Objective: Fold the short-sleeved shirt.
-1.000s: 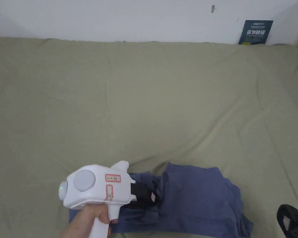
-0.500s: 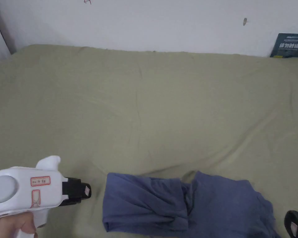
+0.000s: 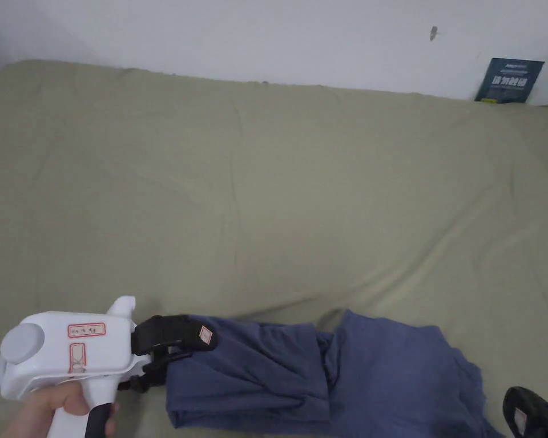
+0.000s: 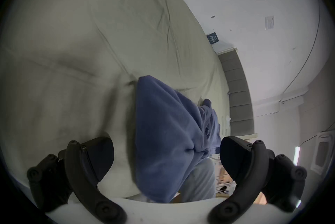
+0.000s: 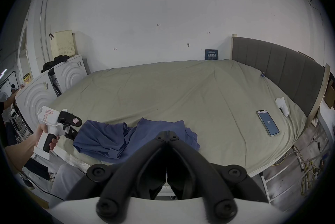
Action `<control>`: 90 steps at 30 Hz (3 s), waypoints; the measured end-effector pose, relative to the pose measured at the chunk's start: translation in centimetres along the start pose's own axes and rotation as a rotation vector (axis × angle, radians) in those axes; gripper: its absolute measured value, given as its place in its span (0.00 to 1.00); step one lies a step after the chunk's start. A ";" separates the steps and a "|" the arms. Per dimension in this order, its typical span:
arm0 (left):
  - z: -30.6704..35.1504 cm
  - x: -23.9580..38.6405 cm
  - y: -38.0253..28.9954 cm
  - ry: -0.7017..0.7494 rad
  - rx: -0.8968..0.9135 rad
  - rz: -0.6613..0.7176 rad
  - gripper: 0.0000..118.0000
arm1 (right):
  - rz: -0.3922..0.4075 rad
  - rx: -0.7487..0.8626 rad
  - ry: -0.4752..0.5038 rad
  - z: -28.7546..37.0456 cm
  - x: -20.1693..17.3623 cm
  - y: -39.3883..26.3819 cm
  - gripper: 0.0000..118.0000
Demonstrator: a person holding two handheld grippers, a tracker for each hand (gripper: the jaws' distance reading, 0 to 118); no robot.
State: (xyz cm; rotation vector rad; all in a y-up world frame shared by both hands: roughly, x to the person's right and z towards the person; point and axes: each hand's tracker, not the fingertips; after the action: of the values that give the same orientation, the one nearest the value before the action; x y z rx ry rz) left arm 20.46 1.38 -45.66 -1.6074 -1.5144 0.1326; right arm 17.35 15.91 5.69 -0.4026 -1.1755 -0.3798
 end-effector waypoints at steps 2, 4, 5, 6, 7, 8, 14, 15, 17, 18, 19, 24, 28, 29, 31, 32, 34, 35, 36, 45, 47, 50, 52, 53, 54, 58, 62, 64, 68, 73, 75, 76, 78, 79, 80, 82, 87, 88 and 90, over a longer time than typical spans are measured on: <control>-1.2 -0.1 0.0 -0.055 -0.030 0.038 0.99 | -0.008 -0.001 -0.003 -0.1 0.1 -0.1 0.00; -2.4 -0.2 -0.4 -0.101 -0.066 0.037 0.99 | -0.026 -0.005 0.001 -0.2 0.2 -0.2 0.00; -2.4 0.0 -0.5 -0.088 -0.056 0.028 0.98 | -0.032 -0.007 0.002 -0.2 0.2 -0.3 0.00; -2.6 0.7 -0.6 -0.084 -0.060 0.025 0.97 | -0.035 -0.007 0.005 -0.2 0.1 -0.4 0.00; -2.6 1.0 -0.6 -0.085 -0.076 0.014 0.83 | -0.037 -0.008 0.006 -0.1 0.1 -0.5 0.00; -2.3 1.2 -0.6 -0.057 -0.076 -0.006 0.42 | -0.038 -0.009 0.010 0.0 0.0 -0.6 0.00; -1.2 2.0 -1.2 0.031 -0.048 -0.025 0.09 | -0.024 0.003 0.009 0.8 0.2 -0.5 0.00; -0.6 2.2 -1.2 0.036 -0.028 -0.032 0.09 | -0.026 0.010 0.009 1.0 0.3 -0.3 0.00; 0.7 3.0 -1.3 0.051 -0.020 -0.036 0.09 | -0.022 0.020 0.007 1.2 0.6 0.1 0.00; 1.7 3.4 -1.4 0.085 0.009 -0.058 0.09 | -0.017 0.030 0.002 1.3 0.7 0.2 0.00; 2.8 3.8 -1.5 0.126 0.035 -0.075 0.09 | -0.016 0.036 0.001 1.4 0.8 0.4 0.00; 10.3 3.7 -0.7 0.263 0.150 -0.047 0.09 | -0.011 0.074 -0.001 1.5 1.1 1.0 0.00; 14.5 5.8 -0.9 0.477 0.222 -0.082 0.09 | 0.004 0.107 -0.022 1.3 1.1 1.3 0.00; 14.6 6.7 -0.9 0.524 0.227 -0.115 0.09 | 0.005 0.116 -0.030 1.3 1.1 1.3 0.00; 14.1 8.7 -1.3 0.544 0.223 -0.153 0.09 | 0.013 0.132 -0.051 1.3 1.1 1.5 0.00; 13.7 9.8 -1.4 0.555 0.210 -0.183 0.09 | 0.013 0.132 -0.053 1.3 1.2 1.5 0.00; 12.1 12.3 -1.9 0.601 0.203 -0.248 0.09 | 0.004 0.138 -0.057 1.5 1.4 1.5 0.00; 11.3 13.4 -2.1 0.622 0.187 -0.271 0.10 | 0.002 0.138 -0.053 1.6 1.6 1.4 0.00; 10.2 14.8 -2.3 0.655 0.169 -0.314 0.10 | 0.002 0.137 -0.054 1.7 1.7 1.3 0.00; -2.1 21.6 -4.4 0.889 0.039 -0.491 0.10 | -0.029 0.120 -0.054 2.3 3.1 0.1 0.00; -5.5 22.3 -5.5 0.932 -0.005 -0.544 0.10 | -0.040 0.114 -0.058 2.4 3.4 0.0 0.00; -10.6 22.3 -6.5 0.914 -0.064 -0.545 0.48 | -0.067 0.107 -0.066 2.4 3.9 0.0 0.00; -13.7 21.6 -7.4 0.887 -0.093 -0.553 0.81 | -0.082 0.110 -0.069 2.4 4.3 -0.1 0.00; -15.0 21.2 -7.7 0.886 -0.121 -0.559 0.81 | -0.086 0.110 -0.073 2.5 4.4 -0.1 0.00; -16.2 21.3 -8.2 0.878 -0.123 -0.562 1.00 | -0.087 0.107 -0.075 2.6 4.6 -0.1 0.00; -15.9 22.2 -8.5 0.760 -0.078 -0.533 0.94 | -0.101 0.103 -0.083 2.9 5.2 -0.3 0.00; -9.7 23.4 -7.0 0.634 -0.038 -0.521 0.93 | -0.117 0.091 -0.082 2.6 5.4 -0.5 0.00; -6.0 23.1 -6.1 0.590 0.003 -0.477 0.92 | -0.118 0.081 -0.076 2.2 5.2 -0.7 0.00; 0.1 19.7 -3.2 0.489 0.122 -0.347 0.49 | -0.112 0.059 -0.063 1.4 4.5 -1.0 0.00; -0.8 13.4 -1.8 0.273 0.063 -0.211 0.00 | -0.120 0.039 -0.036 1.0 3.7 -1.0 0.00; -2.8 12.1 -2.0 0.140 0.014 -0.154 0.00 | -0.106 0.031 -0.038 0.9 3.4 -0.9 0.00; -4.5 11.7 -2.4 0.112 -0.010 -0.161 0.00 | -0.103 0.027 -0.037 0.8 3.4 -0.9 0.00; -7.4 11.6 -3.2 0.103 -0.043 -0.179 0.00 | -0.096 0.021 -0.047 0.8 3.4 -0.8 0.00; -9.2 11.5 -3.6 0.110 -0.071 -0.180 0.00 | -0.094 0.018 -0.049 0.8 3.4 -0.8 0.00; -10.9 11.3 -4.0 0.095 -0.111 -0.182 0.00 | -0.092 0.016 -0.051 0.9 3.5 -0.8 0.00; -13.7 10.0 -4.3 0.066 -0.172 -0.151 0.00 | -0.089 0.008 -0.061 0.9 3.7 -0.7 0.00; -15.0 10.5 -4.9 0.085 -0.167 -0.178 0.00 | -0.074 -0.011 -0.058 0.9 3.9 -0.8 0.00; -14.5 10.8 -4.7 0.089 -0.165 -0.179 0.00 | -0.071 -0.014 -0.052 0.7 3.7 -0.8 0.00; -12.2 12.1 -4.5 0.092 -0.123 -0.215 0.00 | -0.059 -0.022 -0.034 0.2 3.1 -0.6 0.00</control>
State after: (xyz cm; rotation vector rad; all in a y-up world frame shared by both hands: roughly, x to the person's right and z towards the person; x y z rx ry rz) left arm 27.64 4.64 -29.73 -1.5119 -1.6383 -0.1542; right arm 17.90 15.25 8.75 -0.3953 -1.2197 -0.4390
